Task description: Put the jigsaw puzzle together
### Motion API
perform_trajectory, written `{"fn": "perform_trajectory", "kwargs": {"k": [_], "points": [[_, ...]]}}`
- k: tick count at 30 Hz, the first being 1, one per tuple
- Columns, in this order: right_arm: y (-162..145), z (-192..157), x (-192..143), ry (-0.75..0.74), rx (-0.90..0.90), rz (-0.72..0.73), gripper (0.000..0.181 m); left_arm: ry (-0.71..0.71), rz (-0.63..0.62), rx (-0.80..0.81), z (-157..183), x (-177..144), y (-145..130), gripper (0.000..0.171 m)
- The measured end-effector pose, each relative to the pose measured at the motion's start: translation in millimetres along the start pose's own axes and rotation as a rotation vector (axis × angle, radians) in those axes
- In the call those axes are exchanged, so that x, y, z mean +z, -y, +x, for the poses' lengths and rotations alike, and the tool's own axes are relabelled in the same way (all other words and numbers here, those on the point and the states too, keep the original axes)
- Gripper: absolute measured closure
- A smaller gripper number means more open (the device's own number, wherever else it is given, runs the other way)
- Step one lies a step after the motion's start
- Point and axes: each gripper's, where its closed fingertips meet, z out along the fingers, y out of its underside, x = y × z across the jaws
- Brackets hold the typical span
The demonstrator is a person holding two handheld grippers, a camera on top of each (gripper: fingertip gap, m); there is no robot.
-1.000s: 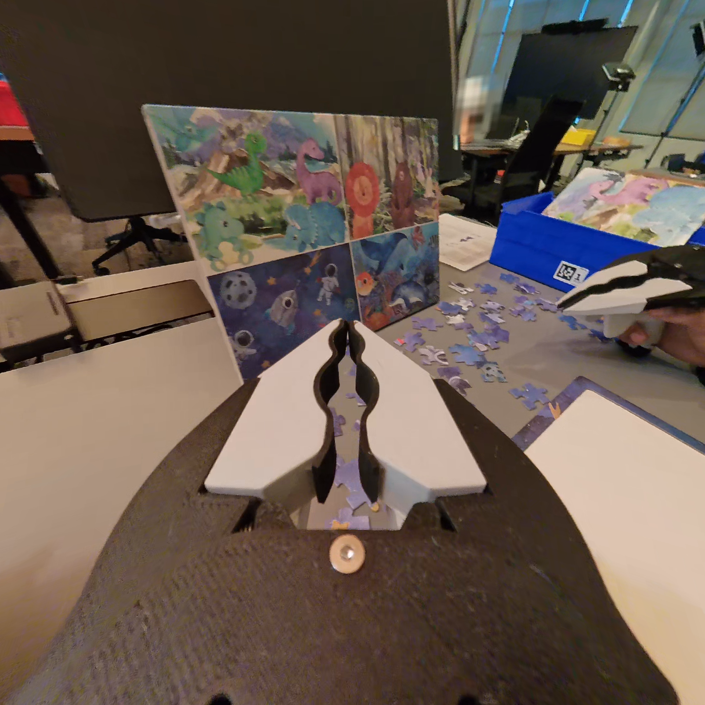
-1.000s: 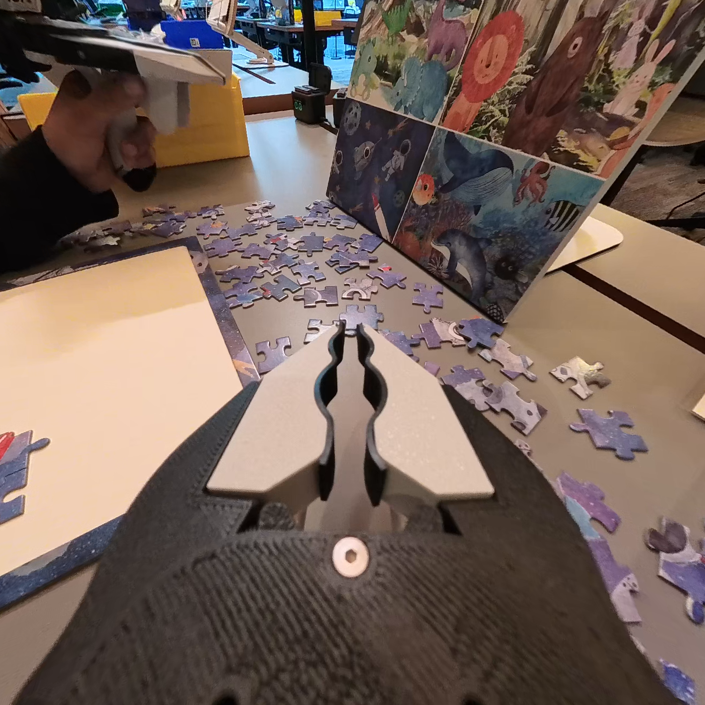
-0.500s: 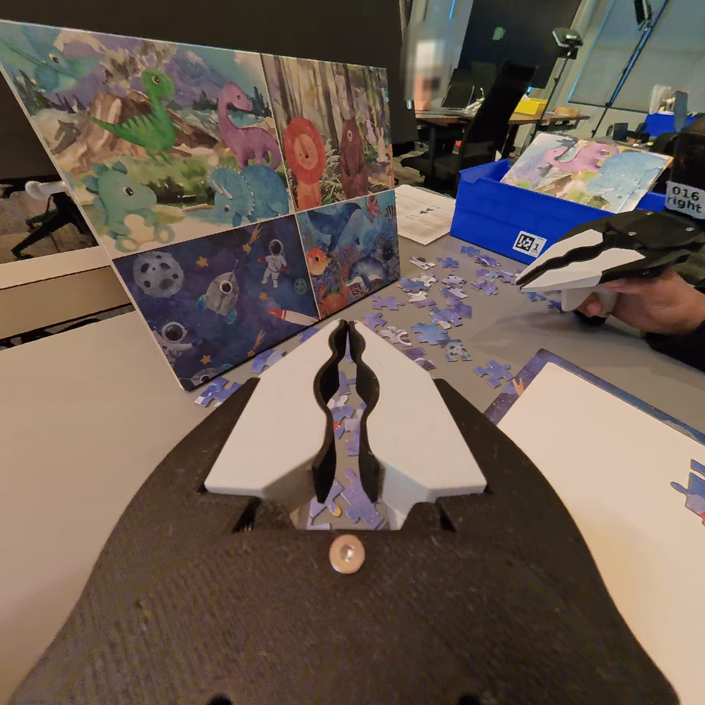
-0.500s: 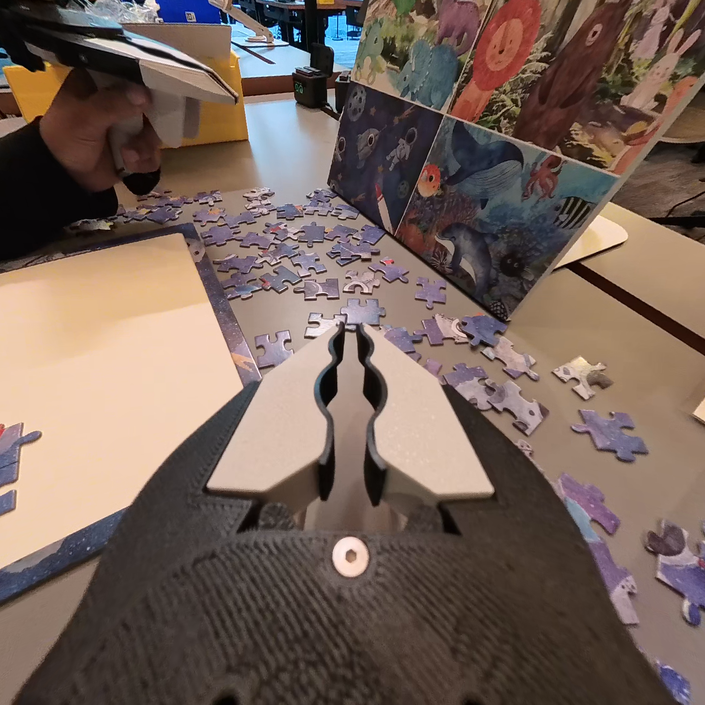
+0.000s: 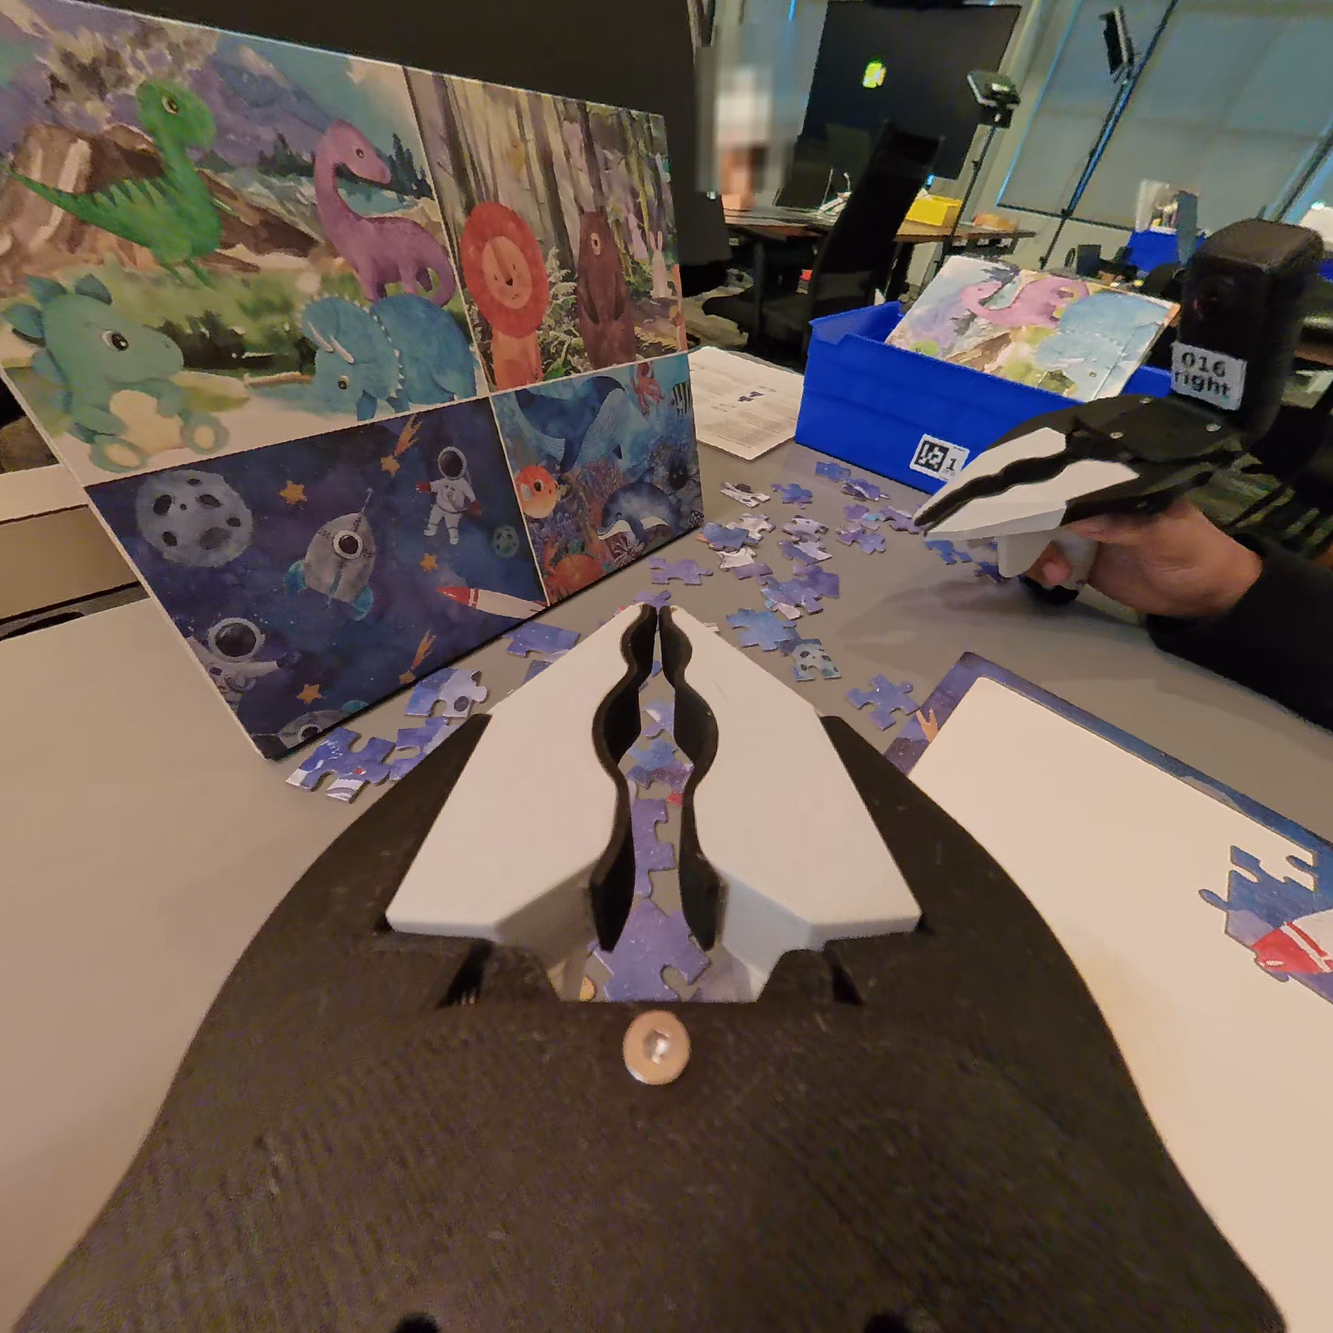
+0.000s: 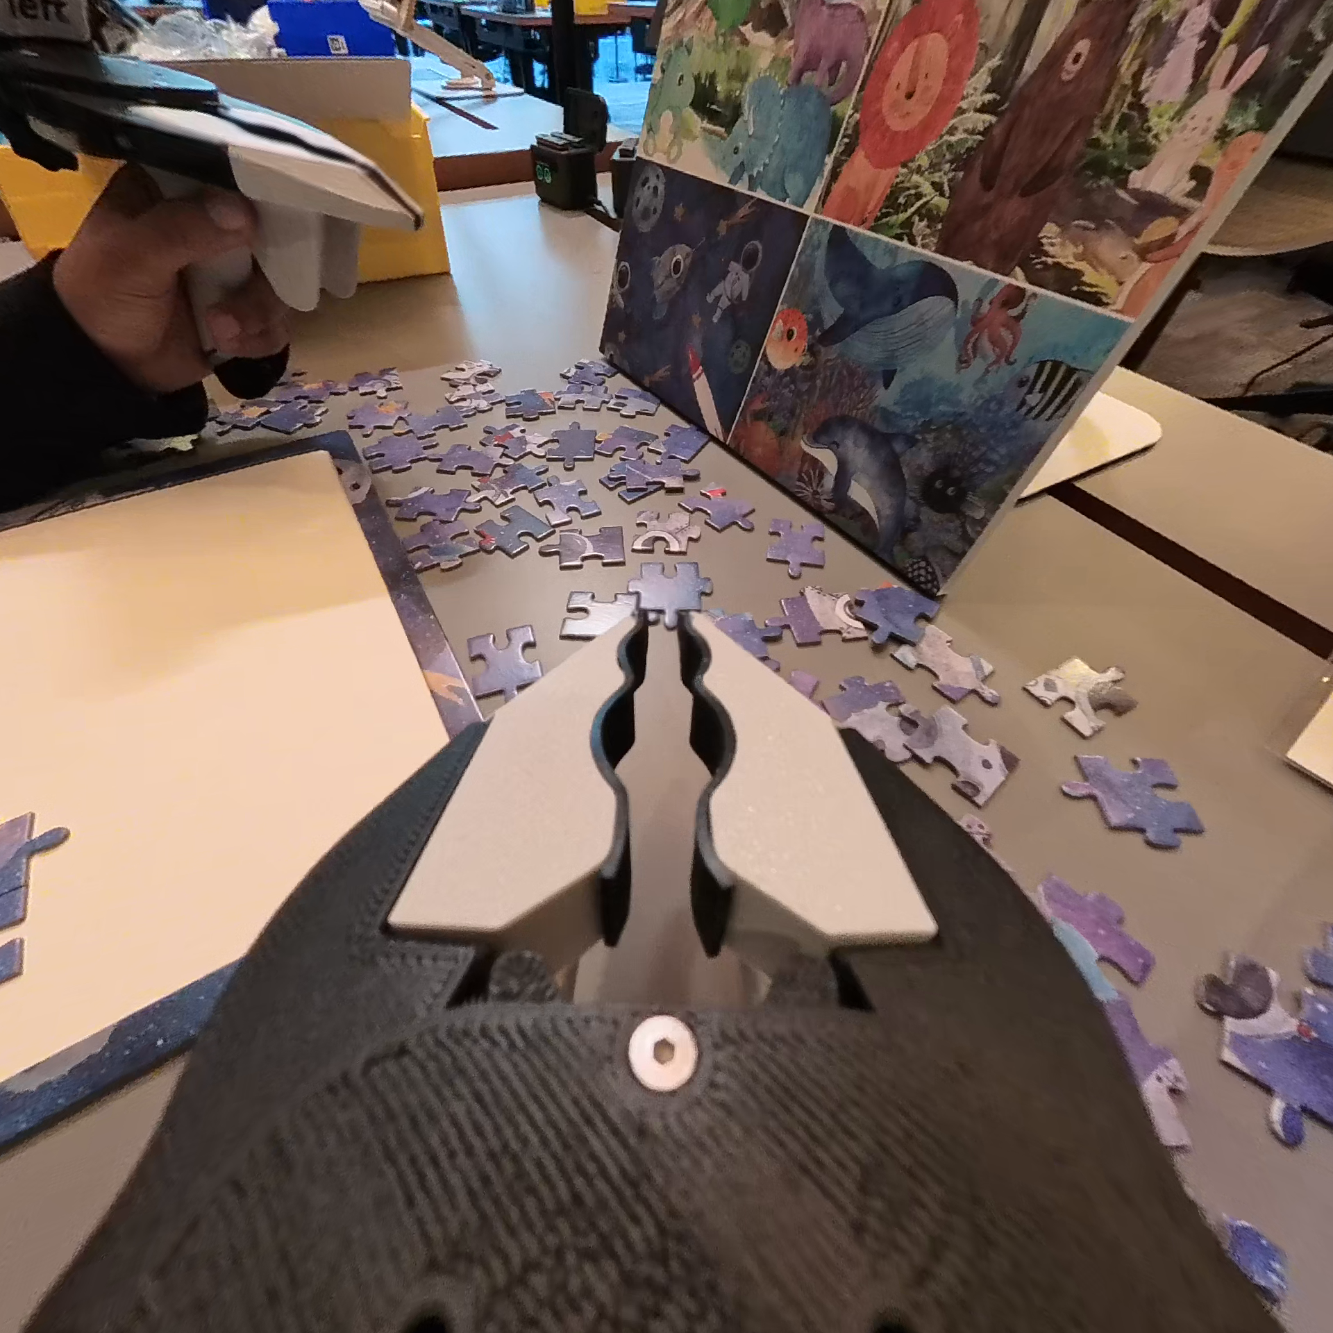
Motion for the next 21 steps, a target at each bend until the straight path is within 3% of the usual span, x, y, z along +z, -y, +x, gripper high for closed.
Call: {"fn": "perform_trajectory", "kwargs": {"k": [12,14,17,21], "points": [[6,-3,-6,0.034,0.002,0.046,0.17,-0.015,-0.069,0.039,3,8,-15,0.171],[6,-5,-6,0.047,-0.011,0.047,0.169,-0.083,-0.056,0.052,15,8,-13,0.168],[8,-11,-7,0.071,-0.04,0.067,0.165,-0.303,-0.08,0.066,51,8,-19,0.162],[7,-14,-5,0.088,-0.053,0.054,0.155,-0.359,-0.16,0.127,67,14,-34,0.158]]}}
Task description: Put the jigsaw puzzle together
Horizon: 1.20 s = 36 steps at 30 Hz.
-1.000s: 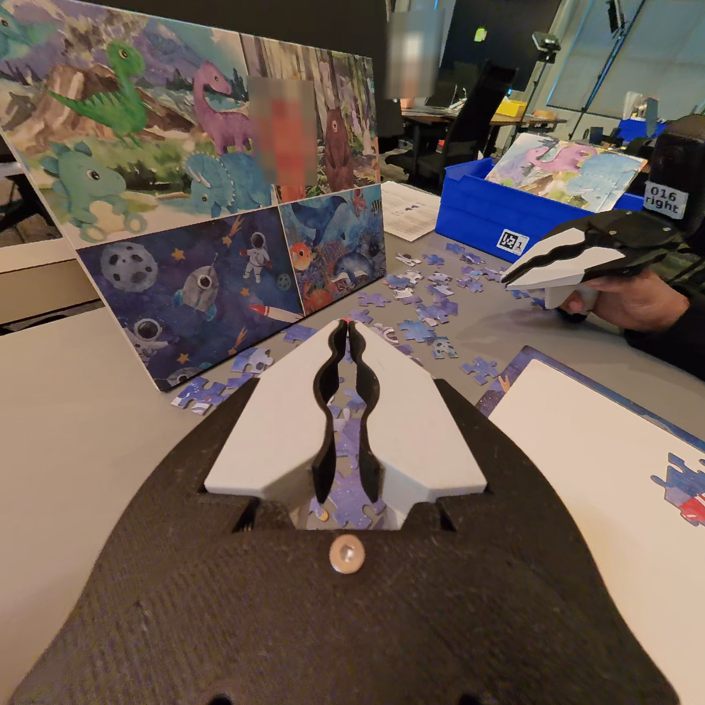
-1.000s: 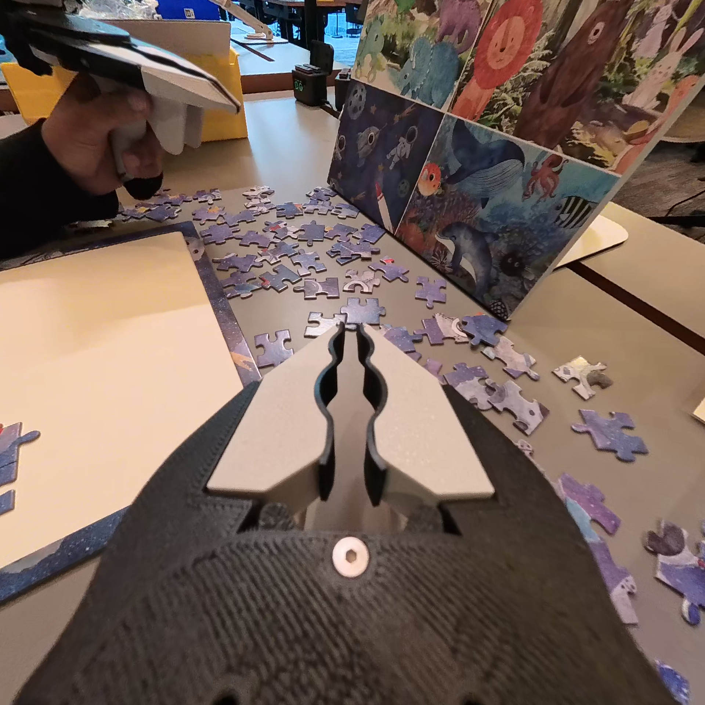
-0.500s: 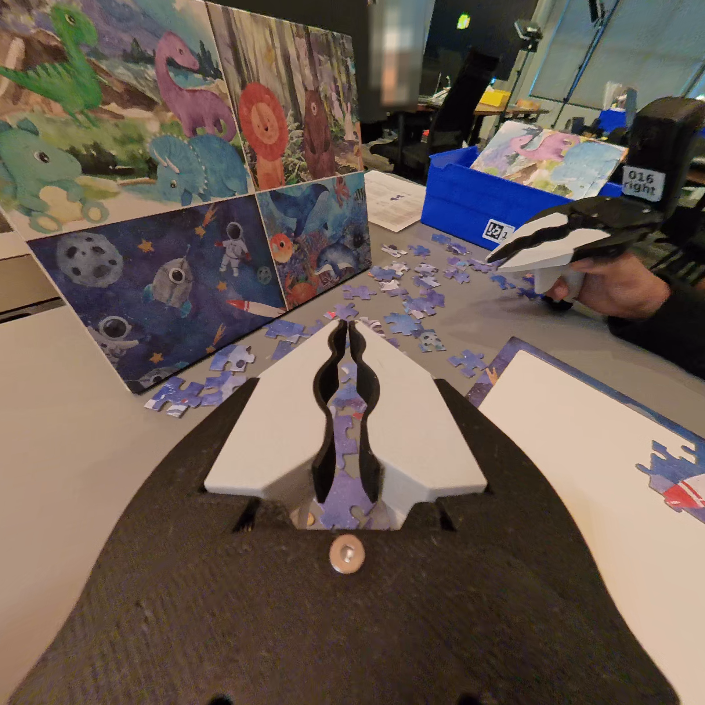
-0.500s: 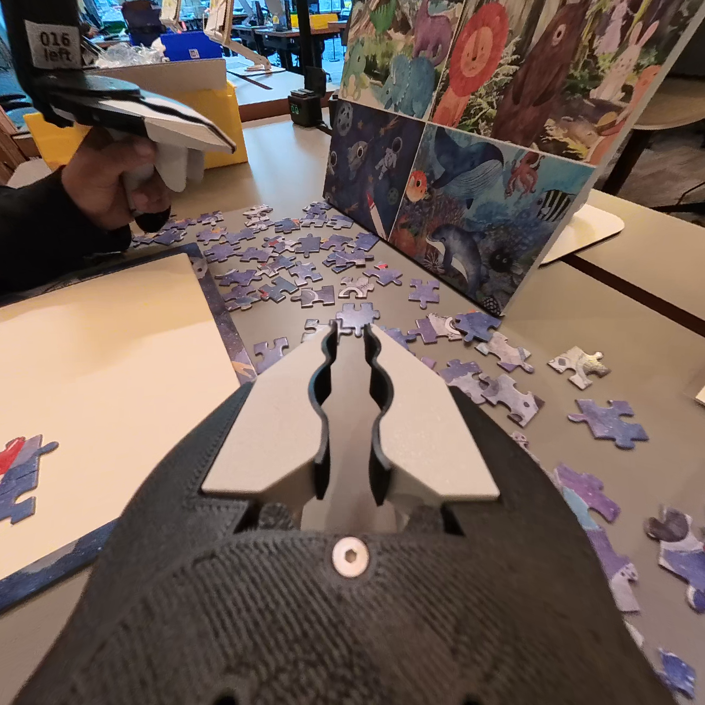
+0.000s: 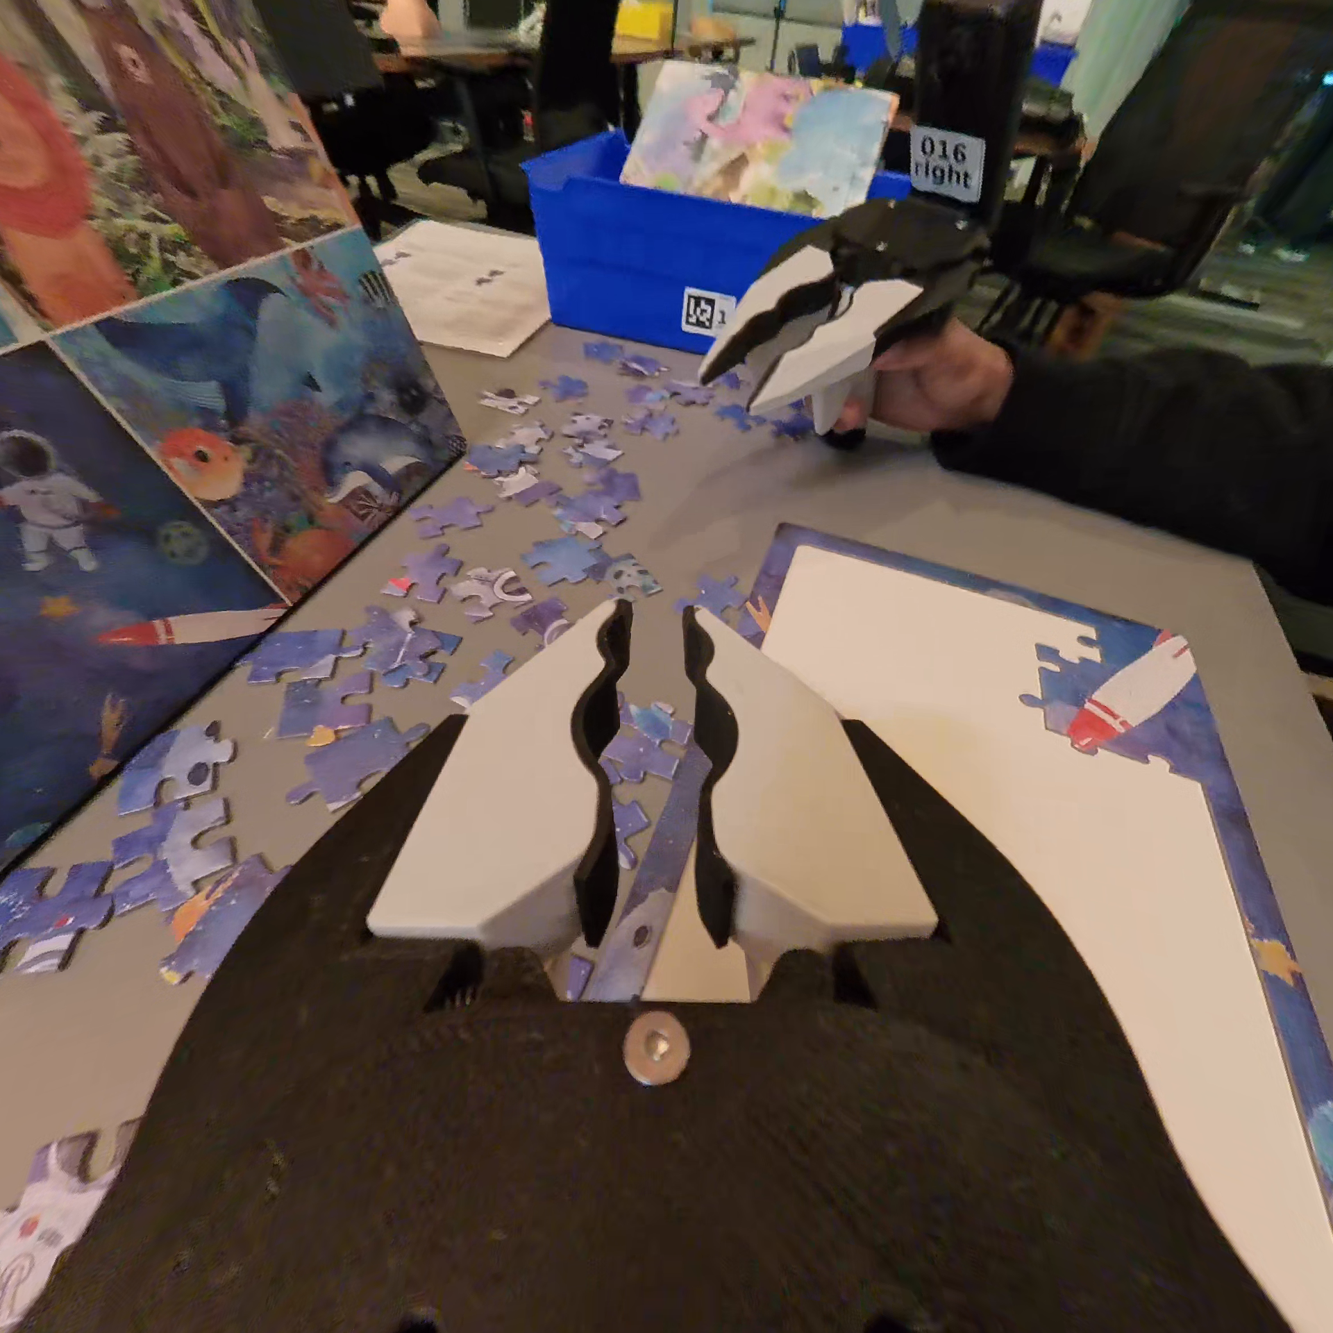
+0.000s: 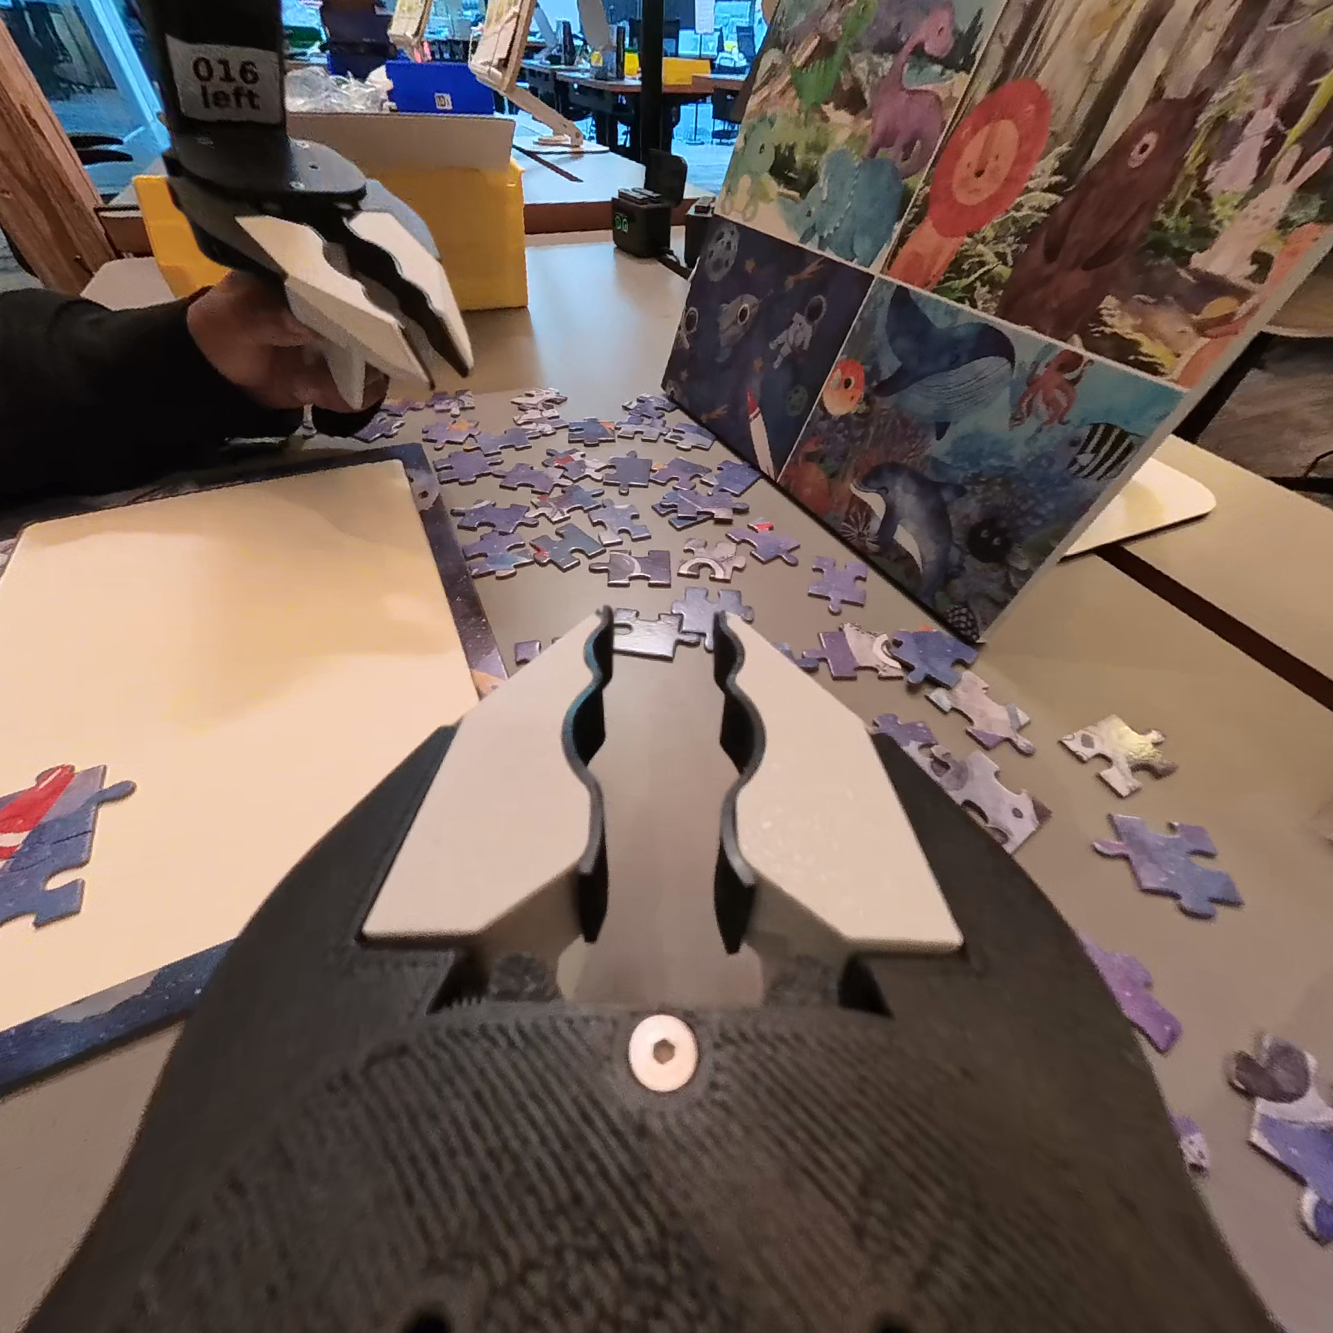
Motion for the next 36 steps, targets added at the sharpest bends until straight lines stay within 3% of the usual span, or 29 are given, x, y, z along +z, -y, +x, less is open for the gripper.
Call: {"fn": "perform_trajectory", "kwargs": {"k": [3,7,15,21,36], "points": [[-4,-1,3,0.004,-0.003,-0.028,0.16,0.006,-0.026,0.007,2,4,-2,0.156],[-9,-3,6,-0.003,-0.026,-0.068,0.181,0.051,-0.036,-0.015,-7,2,-5,0.154],[-17,-13,11,0.016,-0.101,-0.124,0.181,0.149,0.023,-0.083,-30,-8,0,0.159],[-23,-18,15,0.029,-0.134,-0.167,0.181,0.101,0.065,-0.167,-30,-9,2,0.157],[-34,-22,21,0.02,-0.194,-0.238,0.181,0.11,0.021,-0.152,-31,-3,-8,0.159]]}}
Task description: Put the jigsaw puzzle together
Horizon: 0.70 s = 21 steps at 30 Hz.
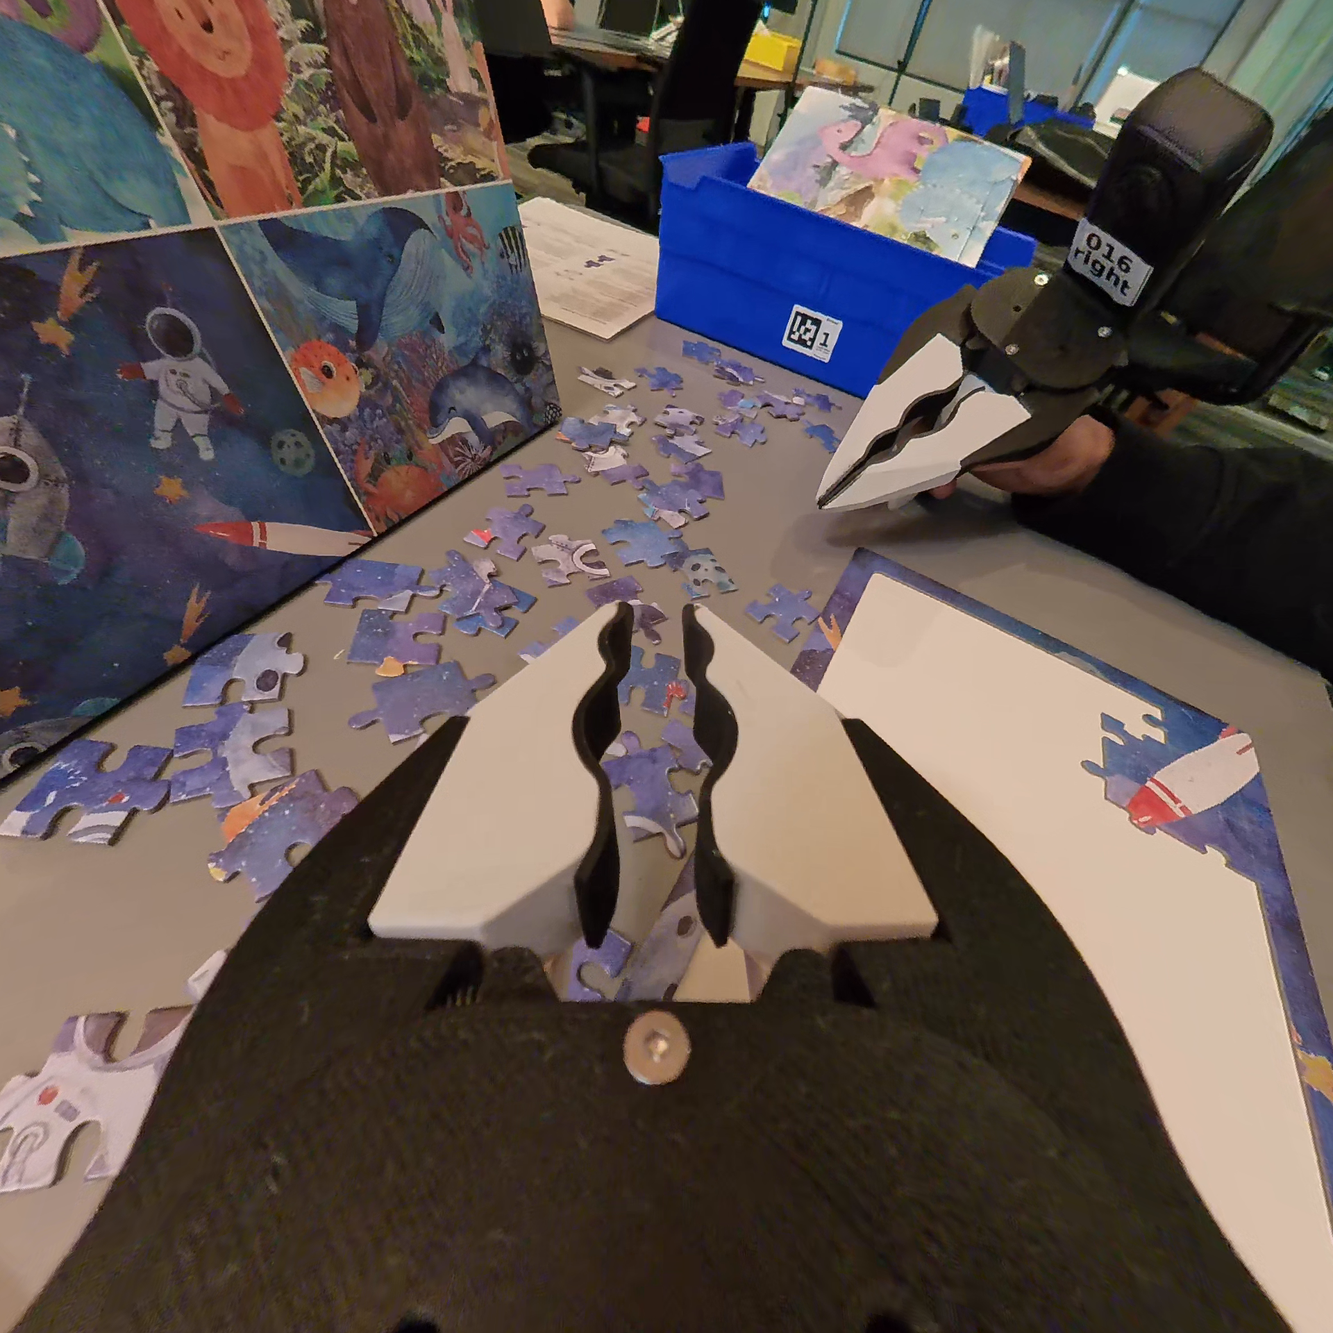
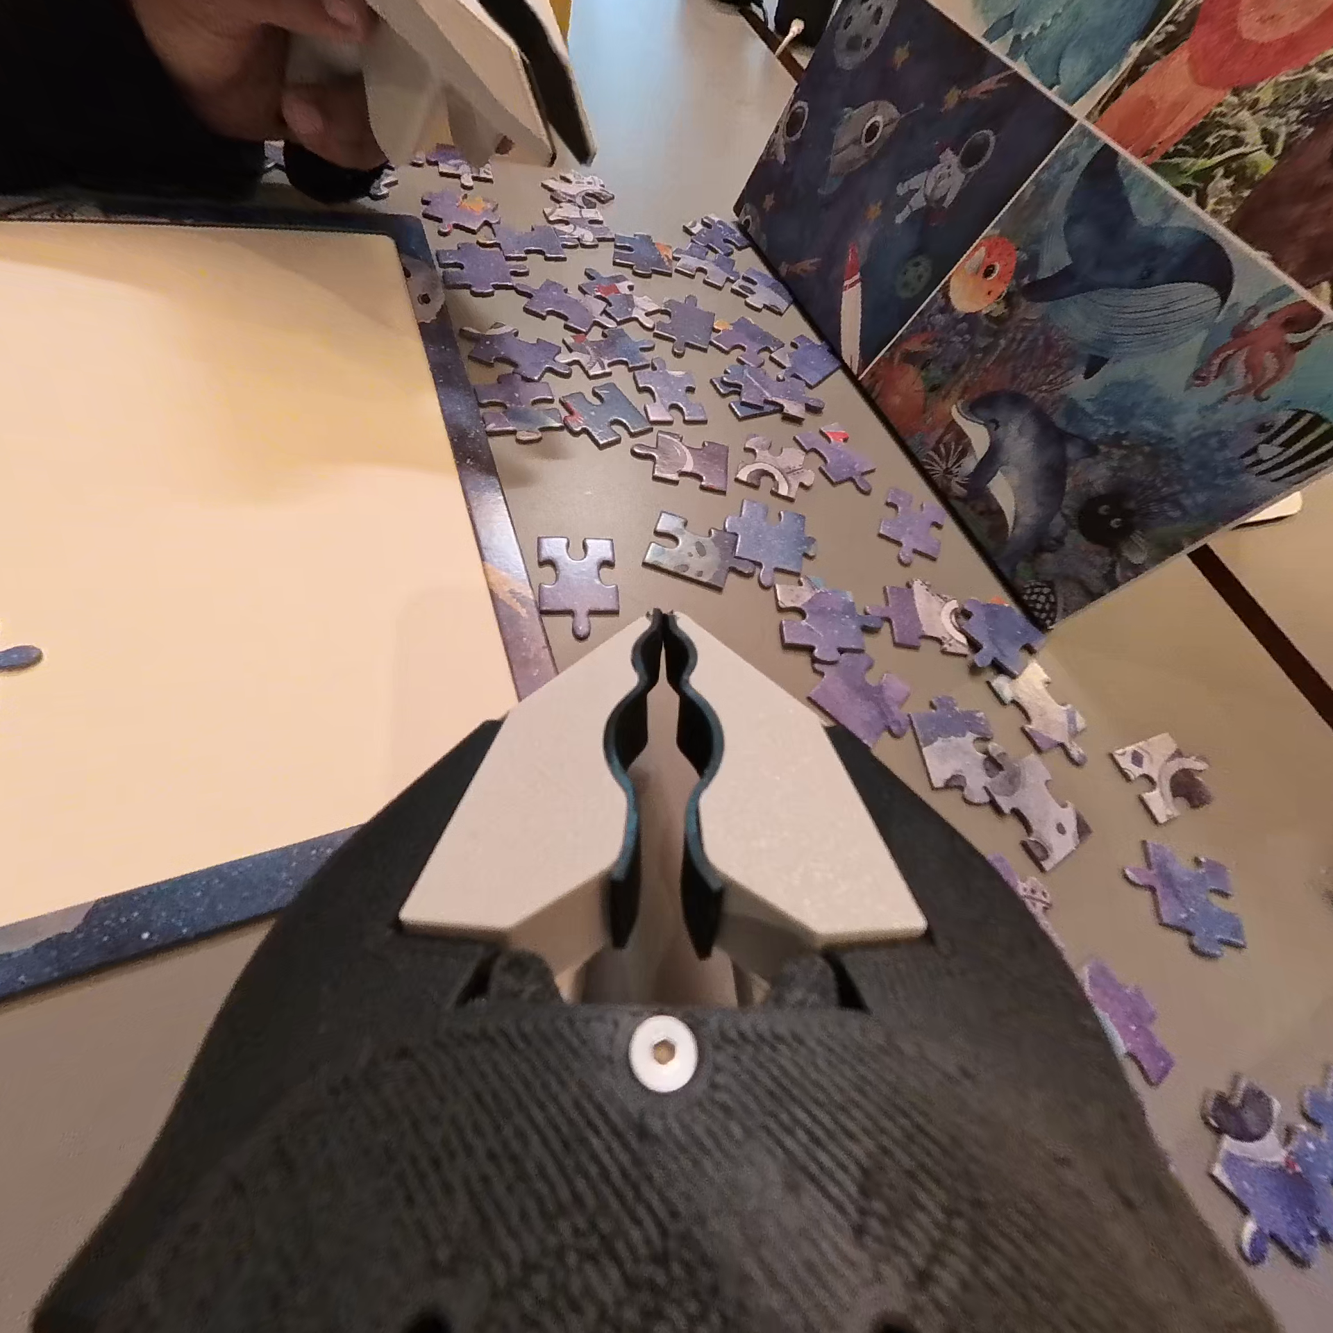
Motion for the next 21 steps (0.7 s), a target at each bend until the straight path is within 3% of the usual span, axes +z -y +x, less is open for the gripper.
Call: {"fn": "perform_trajectory", "kwargs": {"k": [6,11,14,17,21], "points": [[-1,2,1,-0.016,-0.003,-0.011,0.181,0.017,-0.022,0.039,2,1,-2,0.159],[8,12,-8,-0.016,0.095,0.075,0.181,0.06,-0.005,0.02,-7,-3,1,0.161],[13,19,-15,-0.011,0.152,0.128,0.181,0.168,0.125,-0.069,-33,-27,21,0.158],[15,23,-18,-0.01,0.186,0.154,0.181,0.347,0.329,-0.201,-73,-76,42,0.156],[15,26,-19,-0.019,0.202,0.158,0.181,0.422,0.52,-0.274,-92,-131,61,0.158]]}}
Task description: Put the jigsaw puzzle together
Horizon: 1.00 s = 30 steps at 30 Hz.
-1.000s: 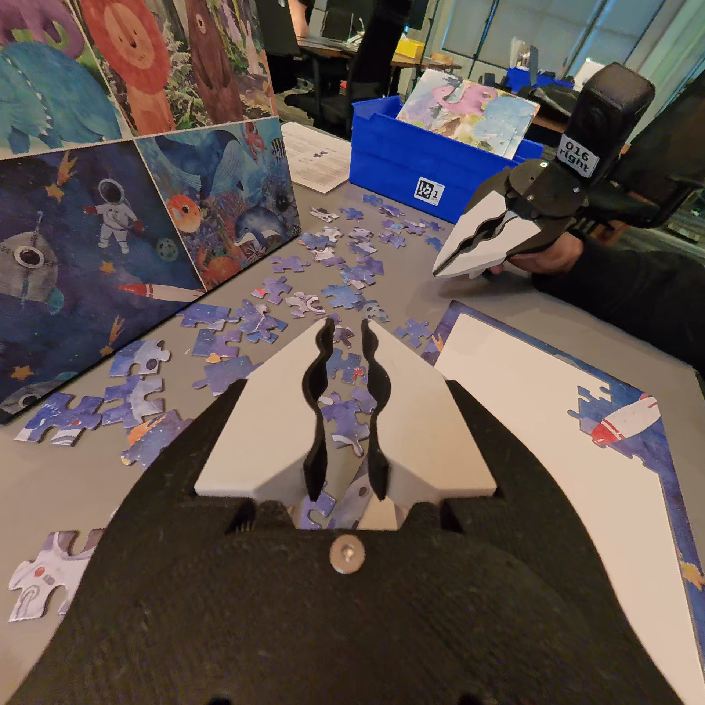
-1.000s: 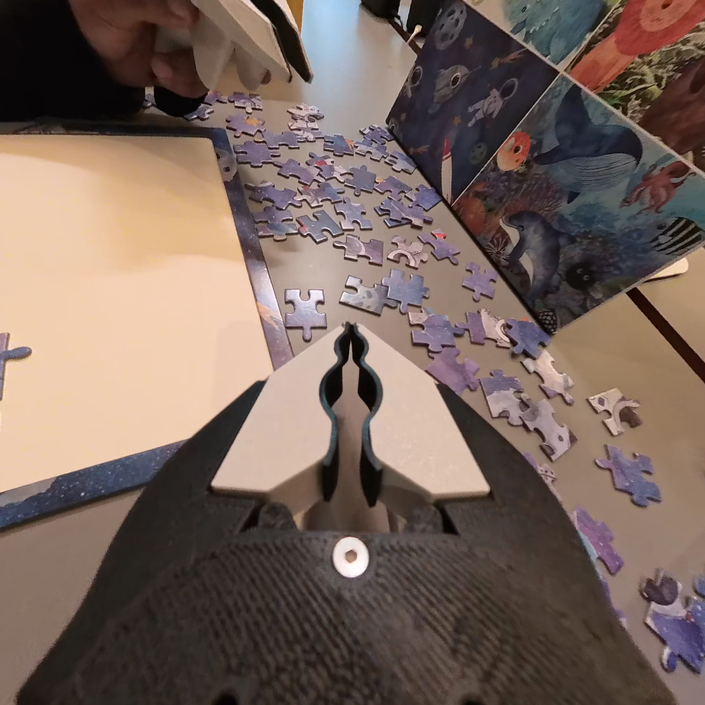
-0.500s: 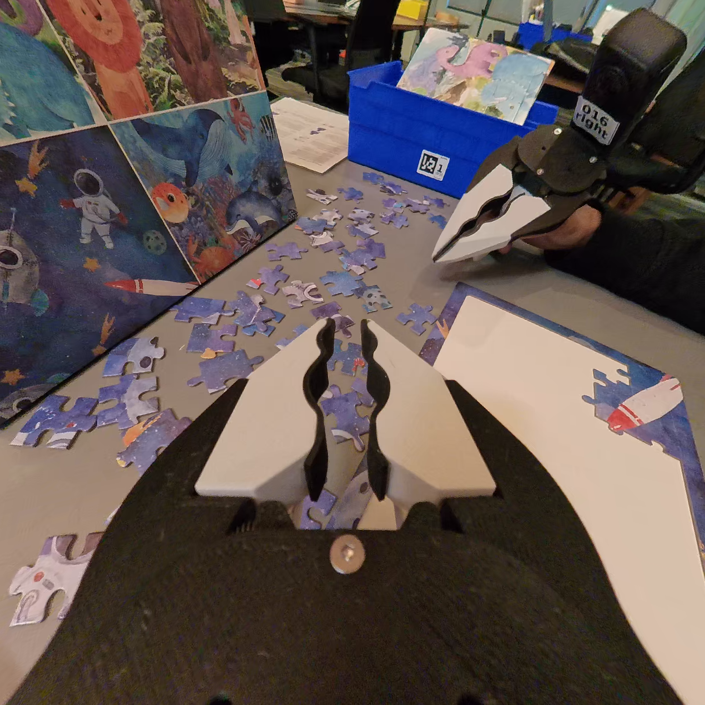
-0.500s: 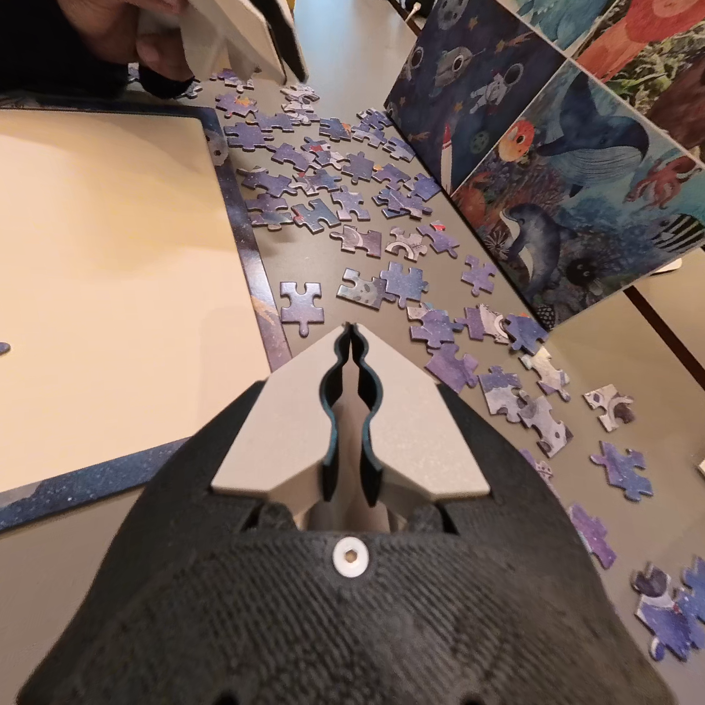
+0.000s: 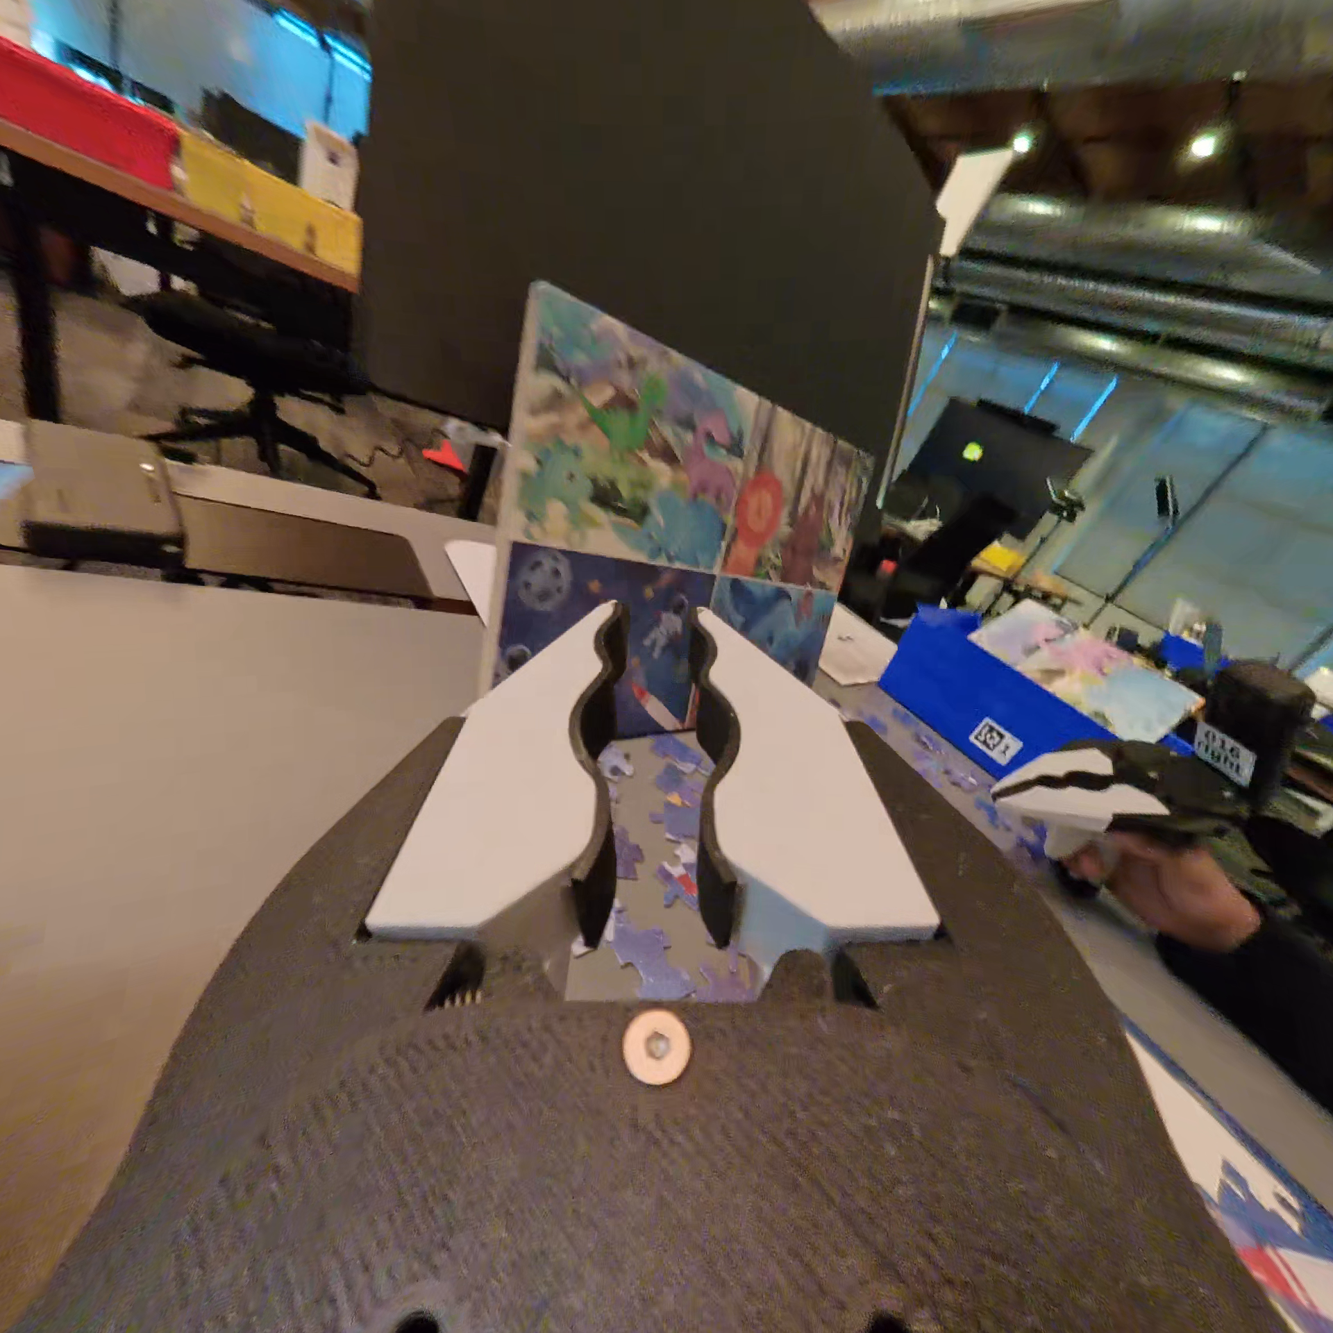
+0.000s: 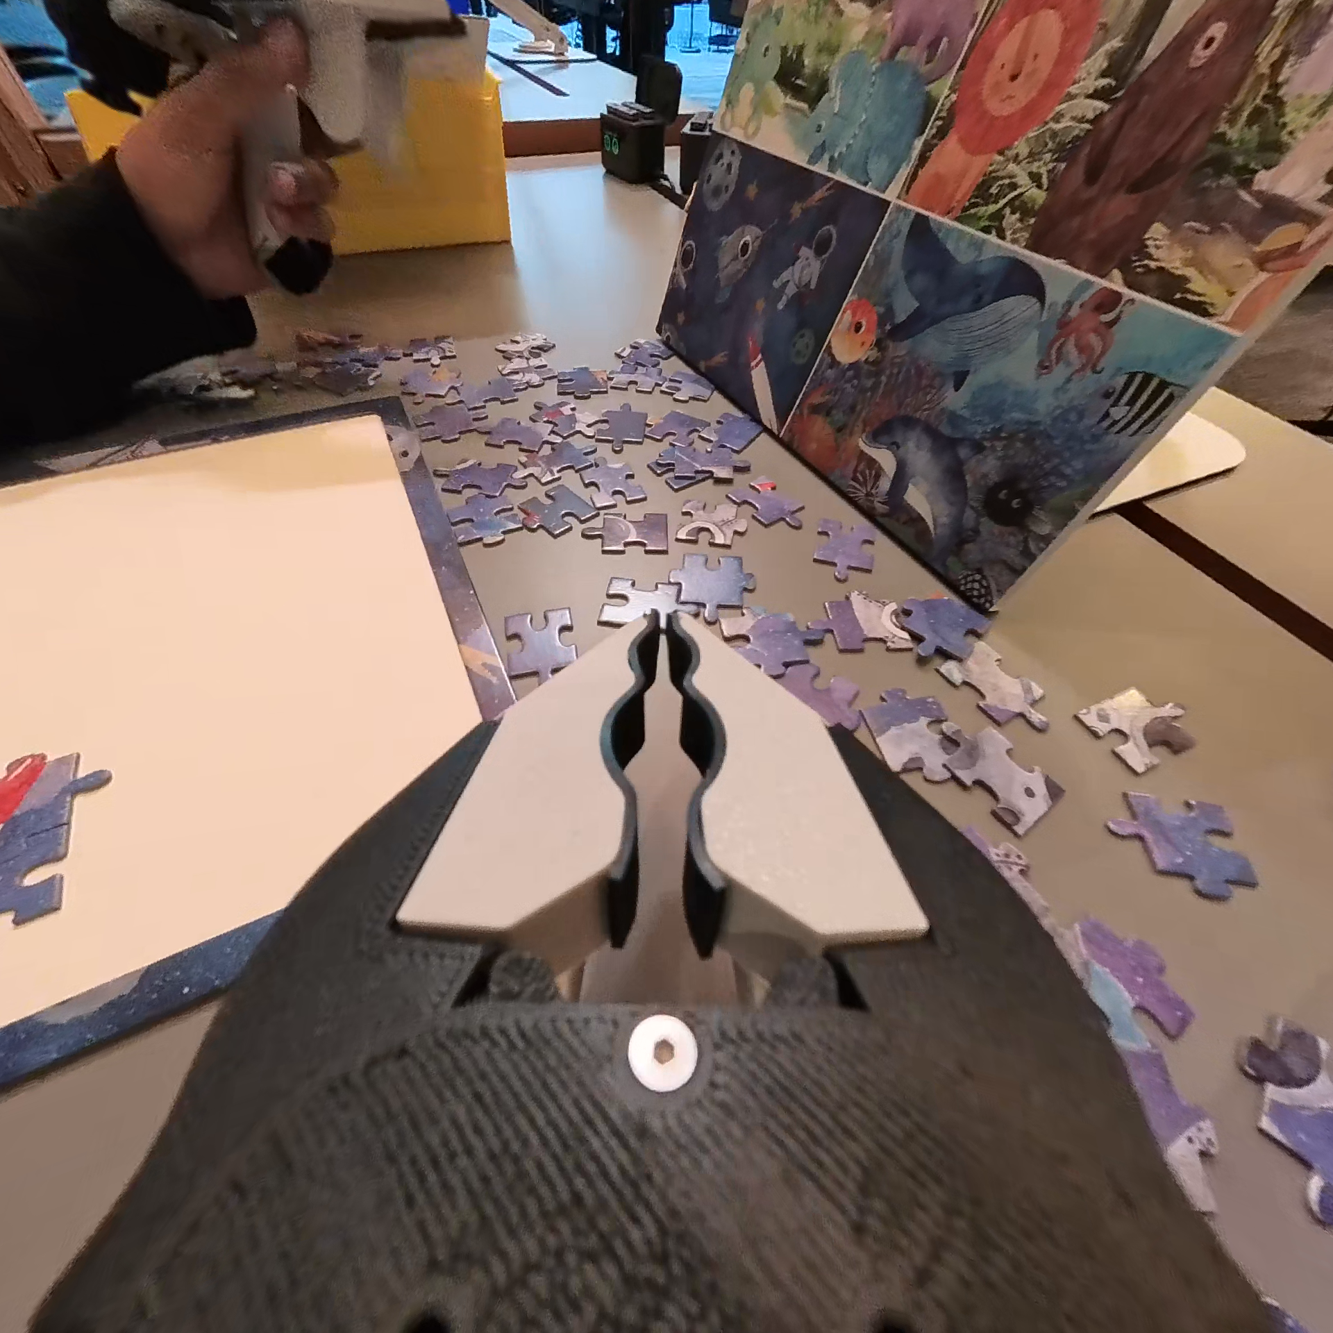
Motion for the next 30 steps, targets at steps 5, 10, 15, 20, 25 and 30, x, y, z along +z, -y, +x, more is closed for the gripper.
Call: {"fn": "perform_trajectory", "kwargs": {"k": [5,10,15,20,25,30], "points": [[0,1,0,-0.004,0.008,0.002,0.181,0.025,0.015,0.01,-9,-8,8,0.157],[0,2,0,-0.005,0.014,0.002,0.18,0.008,-0.032,0.043,-4,-4,2,0.157],[-1,3,1,-0.012,0.009,-0.005,0.18,0.054,-0.056,0.092,-8,-4,0,0.147],[-2,2,1,-0.01,0.006,-0.014,0.179,0.033,-0.097,0.127,-3,1,-6,0.129],[-1,3,1,-0.011,0.009,-0.009,0.18,0.013,-0.164,0.164,4,10,-19,0.109],[-2,4,2,-0.021,0.01,-0.018,0.179,-0.024,-0.17,0.144,11,11,-22,0.107]]}}
